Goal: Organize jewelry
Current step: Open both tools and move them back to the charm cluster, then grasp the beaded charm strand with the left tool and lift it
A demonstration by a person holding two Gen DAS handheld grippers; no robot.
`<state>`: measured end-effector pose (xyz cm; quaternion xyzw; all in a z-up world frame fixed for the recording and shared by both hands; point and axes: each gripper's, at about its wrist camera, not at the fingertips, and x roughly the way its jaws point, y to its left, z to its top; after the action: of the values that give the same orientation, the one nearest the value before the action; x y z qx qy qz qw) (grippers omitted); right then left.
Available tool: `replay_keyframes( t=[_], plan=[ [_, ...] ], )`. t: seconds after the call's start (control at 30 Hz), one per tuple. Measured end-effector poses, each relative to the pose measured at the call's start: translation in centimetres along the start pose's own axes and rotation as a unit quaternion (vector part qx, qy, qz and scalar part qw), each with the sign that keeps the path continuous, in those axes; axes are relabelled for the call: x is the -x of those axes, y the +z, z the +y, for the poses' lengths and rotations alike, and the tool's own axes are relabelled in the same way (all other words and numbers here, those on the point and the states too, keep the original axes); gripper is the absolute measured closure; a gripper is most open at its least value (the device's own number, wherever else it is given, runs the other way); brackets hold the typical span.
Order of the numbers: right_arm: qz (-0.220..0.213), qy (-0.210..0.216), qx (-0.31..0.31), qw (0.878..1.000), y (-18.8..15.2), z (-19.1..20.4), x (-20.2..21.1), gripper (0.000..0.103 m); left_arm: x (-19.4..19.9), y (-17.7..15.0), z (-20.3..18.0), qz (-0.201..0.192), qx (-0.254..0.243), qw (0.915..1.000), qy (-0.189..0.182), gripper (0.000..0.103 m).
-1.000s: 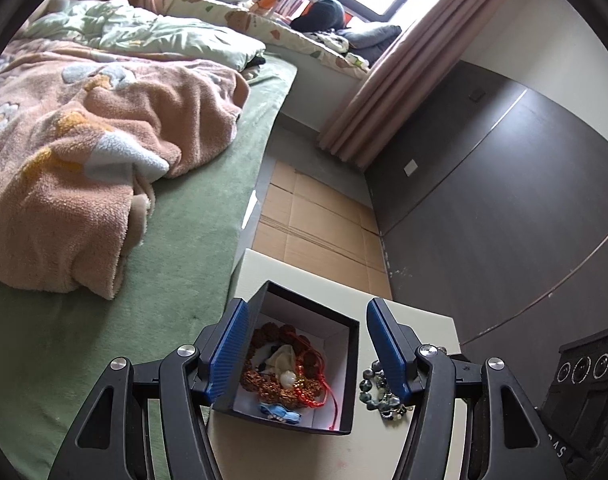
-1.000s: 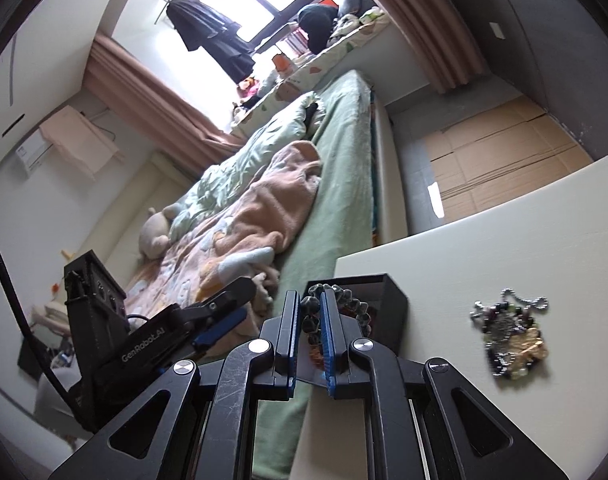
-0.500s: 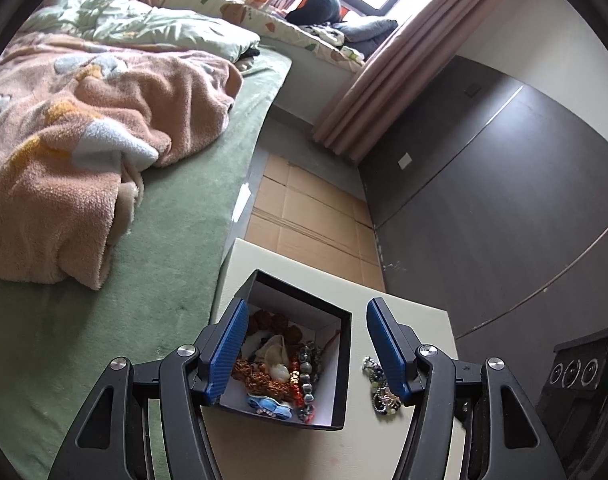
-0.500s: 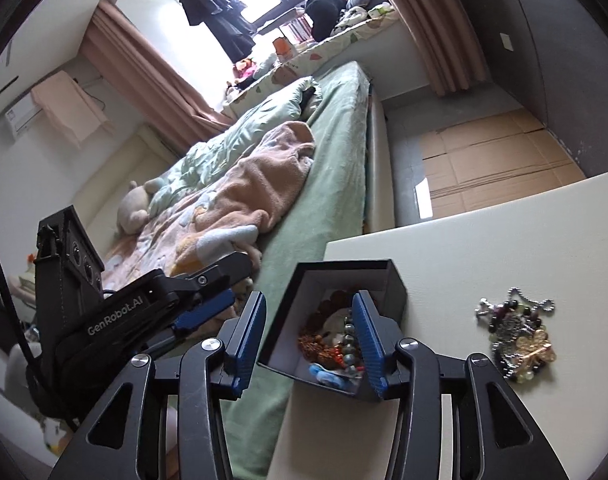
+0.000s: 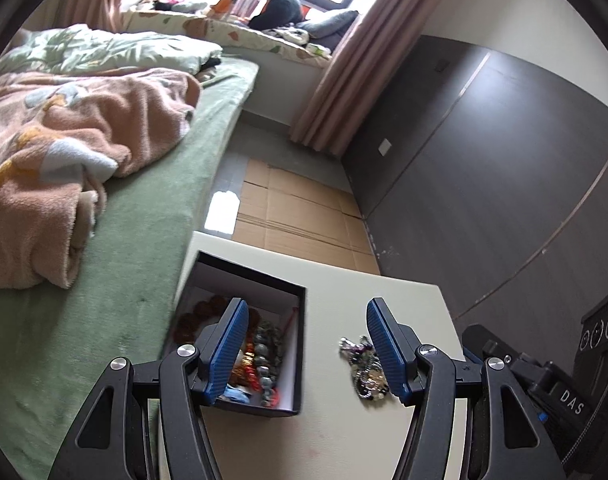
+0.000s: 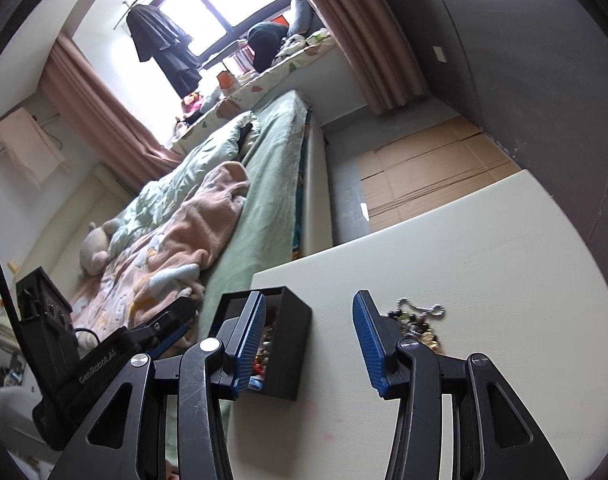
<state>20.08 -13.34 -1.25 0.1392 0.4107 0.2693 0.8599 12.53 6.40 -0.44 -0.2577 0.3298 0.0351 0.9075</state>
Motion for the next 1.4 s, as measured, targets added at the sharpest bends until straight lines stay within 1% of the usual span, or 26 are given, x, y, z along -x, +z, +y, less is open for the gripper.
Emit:
replay_keyframes(
  t=[0.03,0.07,0.1,0.17,0.23,0.27,0.33,0.37,0.4,0.43,0.53,0.6,0.73,0.8,0.9,1.03,1.13,1.17,1.2,1.23,1.27,1.3,1.33,1.4],
  plan=[
    [-0.002,-0.004,-0.001,1.000,0.0,-0.2,0.3,0.050,0.1,-0.1,-0.3,-0.002,-0.001,1.0000,-0.002,0.040],
    [-0.006,-0.009,0.000,1.000,0.0,-0.4,0.7,0.047,0.2,-0.2,-0.7,-0.007,-0.002,1.0000,-0.005,0.040],
    [-0.012,-0.015,0.002,1.000,0.1,-0.6,1.1,0.045,0.2,-0.2,-1.0,-0.010,-0.005,0.9999,-0.007,0.040],
    [-0.017,-0.025,0.008,1.000,0.2,-1.0,1.8,0.044,0.2,-0.4,-1.8,-0.015,-0.015,0.9998,-0.008,0.039],
    [-0.016,-0.029,0.006,0.999,0.3,-1.8,2.3,0.041,0.1,-0.6,-2.6,-0.018,-0.028,0.9994,-0.007,0.027],
    [-0.016,-0.032,0.003,0.999,0.3,-2.2,2.6,0.038,0.0,-0.7,-3.0,-0.021,-0.036,0.9991,-0.007,0.025],
    [-0.018,-0.041,-0.001,0.999,0.4,-2.9,3.2,0.021,0.1,-0.9,-3.5,-0.028,-0.042,0.9987,-0.007,0.022],
    [-0.016,-0.045,-0.004,0.999,0.4,-3.2,3.4,0.016,0.2,-1.0,-3.7,-0.032,-0.041,0.9986,-0.010,0.019],
    [-0.011,-0.043,-0.009,0.999,0.4,-3.7,3.6,0.009,0.2,-1.1,-3.8,-0.034,-0.039,0.9985,-0.015,0.013],
    [-0.007,-0.038,-0.014,0.999,0.5,-4.1,3.8,0.008,0.3,-1.2,-3.9,-0.037,-0.037,0.9984,-0.020,0.008],
    [-0.001,-0.048,-0.013,0.999,0.4,-4.9,4.3,0.006,0.1,-1.4,-4.7,-0.040,-0.043,0.9978,-0.031,0.007],
    [-0.004,-0.055,-0.011,0.998,0.4,-5.3,4.8,0.000,-0.2,-1.7,-5.3,-0.039,-0.052,0.9972,-0.038,0.007],
    [-0.024,-0.062,-0.004,0.998,0.7,-5.7,5.9,0.000,-0.9,-2.3,-6.8,-0.039,-0.077,0.9955,-0.037,0.007],
    [-0.025,-0.060,-0.008,0.998,0.8,-6.1,6.3,0.000,-1.3,-2.6,-7.4,-0.036,-0.088,0.9949,-0.035,0.007],
    [-0.010,-0.064,-0.006,0.998,1.1,-6.9,6.4,0.000,-2.4,-3.0,-8.0,-0.019,-0.100,0.9945,-0.025,0.007],
    [0.016,-0.085,-0.013,0.996,1.6,-8.7,6.7,0.000,-3.8,-3.3,-8.3,0.010,-0.103,0.9943,-0.025,0.007],
    [0.006,-0.110,-0.030,0.993,2.0,-10.2,7.4,0.000,-5.0,-3.5,-8.6,0.028,-0.110,0.9934,-0.017,0.007],
    [0.001,-0.122,-0.031,0.992,2.2,-10.5,7.6,0.000,-5.4,-3.6,-8.7,0.032,-0.109,0.9934,-0.013,0.007],
    [-0.001,-0.132,-0.030,0.991,2.4,-10.8,7.7,0.000,-5.7,-3.7,-8.7,0.035,-0.107,0.9936,-0.012,0.010],
    [0.000,-0.139,-0.030,0.990,2.5,-11.1,7.7,0.000,-6.2,-3.8,-8.7,0.042,-0.102,0.9938,-0.011,0.016],
    [0.003,-0.141,-0.031,0.990,2.6,-11.3,7.6,0.000,-6.6,-3.9,-8.7,0.050,-0.099,0.9938,-0.011,0.019],
    [0.008,-0.142,-0.034,0.989,2.6,-11.5,7.4,0.000,-7.3,-4.0,-8.7,0.064,-0.096,0.9933,-0.008,0.027],
    [0.016,-0.145,-0.039,0.989,2.6,-11.8,7.1,0.000,-7.6,-4.2,-8.7,0.072,-0.095,0.9929,-0.004,0.032],
    [0.033,-0.146,-0.049,0.988,2.5,-12.4,6.3,0.002,-8.7,-4.4,-8.2,0.090,-0.084,0.9923,0.009,0.046]
  ],
)
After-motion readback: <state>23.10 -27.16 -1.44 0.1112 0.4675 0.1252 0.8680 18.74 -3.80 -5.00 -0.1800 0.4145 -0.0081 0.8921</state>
